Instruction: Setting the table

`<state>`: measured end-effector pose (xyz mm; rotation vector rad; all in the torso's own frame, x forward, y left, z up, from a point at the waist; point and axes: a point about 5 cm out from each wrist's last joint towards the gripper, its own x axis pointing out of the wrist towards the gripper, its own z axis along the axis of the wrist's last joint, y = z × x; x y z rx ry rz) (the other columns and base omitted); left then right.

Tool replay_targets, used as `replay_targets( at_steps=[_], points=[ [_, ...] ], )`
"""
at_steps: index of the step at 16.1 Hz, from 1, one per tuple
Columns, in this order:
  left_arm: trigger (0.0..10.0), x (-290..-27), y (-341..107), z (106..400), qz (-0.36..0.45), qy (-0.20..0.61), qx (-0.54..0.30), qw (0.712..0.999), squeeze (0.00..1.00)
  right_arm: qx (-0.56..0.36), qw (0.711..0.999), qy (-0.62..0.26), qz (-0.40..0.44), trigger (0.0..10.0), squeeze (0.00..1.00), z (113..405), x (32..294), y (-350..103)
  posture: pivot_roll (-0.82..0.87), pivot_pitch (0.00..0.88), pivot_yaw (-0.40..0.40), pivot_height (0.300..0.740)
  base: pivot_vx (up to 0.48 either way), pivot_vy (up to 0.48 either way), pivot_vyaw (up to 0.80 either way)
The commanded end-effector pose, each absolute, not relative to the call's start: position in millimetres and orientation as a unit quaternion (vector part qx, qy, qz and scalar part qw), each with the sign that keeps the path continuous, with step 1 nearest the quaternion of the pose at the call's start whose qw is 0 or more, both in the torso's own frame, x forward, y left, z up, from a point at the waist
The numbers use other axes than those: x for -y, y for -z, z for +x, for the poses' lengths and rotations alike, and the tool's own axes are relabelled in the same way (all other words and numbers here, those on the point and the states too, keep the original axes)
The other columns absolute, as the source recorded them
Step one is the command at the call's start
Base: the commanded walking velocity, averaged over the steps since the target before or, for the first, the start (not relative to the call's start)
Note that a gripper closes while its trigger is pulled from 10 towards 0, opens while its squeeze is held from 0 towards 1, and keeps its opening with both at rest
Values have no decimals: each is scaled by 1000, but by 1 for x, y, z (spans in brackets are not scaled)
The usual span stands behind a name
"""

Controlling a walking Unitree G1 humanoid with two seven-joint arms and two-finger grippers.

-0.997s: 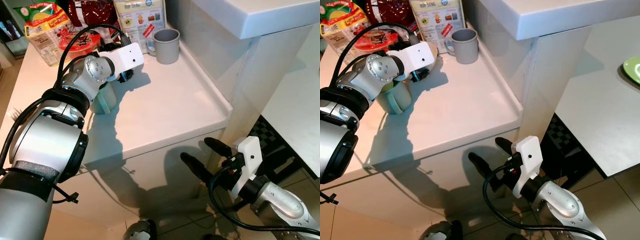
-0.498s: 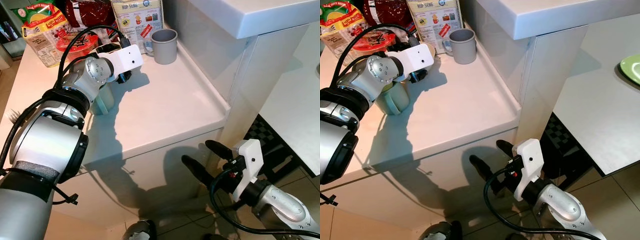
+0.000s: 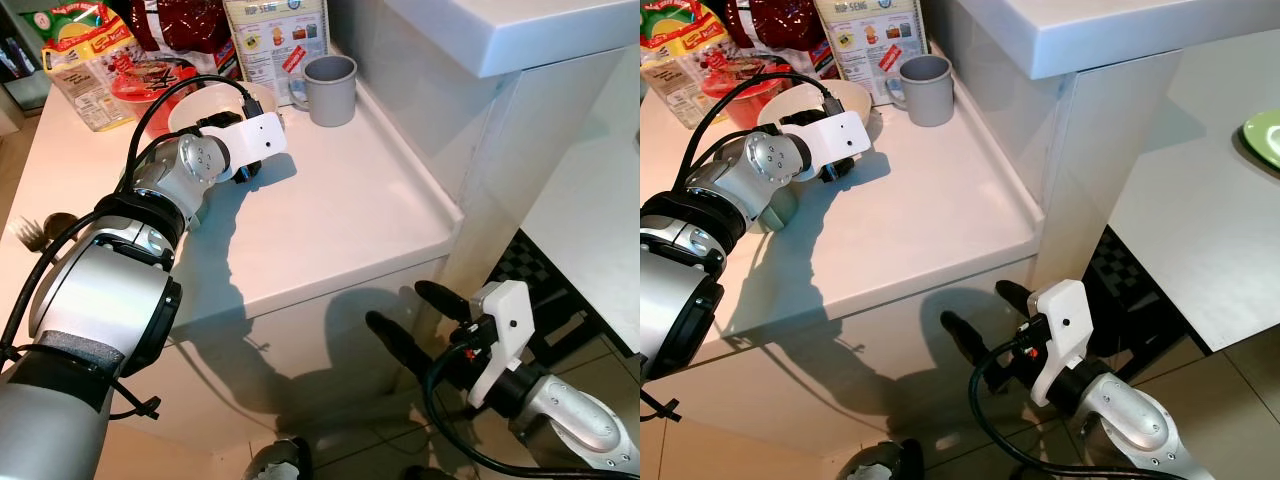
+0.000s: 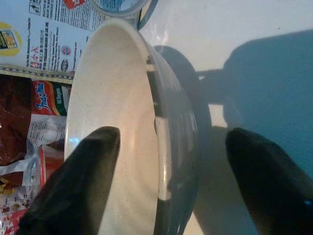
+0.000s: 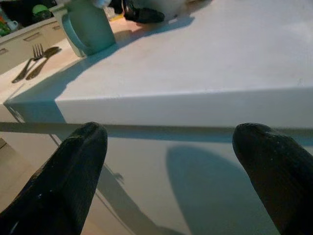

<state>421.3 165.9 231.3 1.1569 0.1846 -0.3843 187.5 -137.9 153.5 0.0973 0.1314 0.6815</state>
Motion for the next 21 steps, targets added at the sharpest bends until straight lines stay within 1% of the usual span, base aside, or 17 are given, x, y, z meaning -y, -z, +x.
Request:
replay_targets(
  at_steps=[1, 10, 14, 21],
  points=[
    [0, -169, -227, 420, 543, 179, -94, 815, 0, -66, 939, -334, 50, 10000, 0, 185, 138, -155, -6, 141, 119, 740, 0, 0, 0],
    [0, -153, -242, 423, 531, 191, -52, 824, 0, -66, 939, -334, 50, 10000, 0, 189, 138, -154, 1, 127, 121, 740, 0, 0, 0],
    [0, -145, -247, 423, 530, 204, -38, 822, 0, -65, 938, -335, 52, 10000, 0, 189, 136, -153, 8, 118, 122, 740, 0, 0, 0],
    [0, -145, -247, 423, 531, 208, -36, 821, 0, -65, 938, -337, 54, 10000, 0, 189, 133, -151, 9, 107, 126, 740, 0, 0, 0]
  ],
)
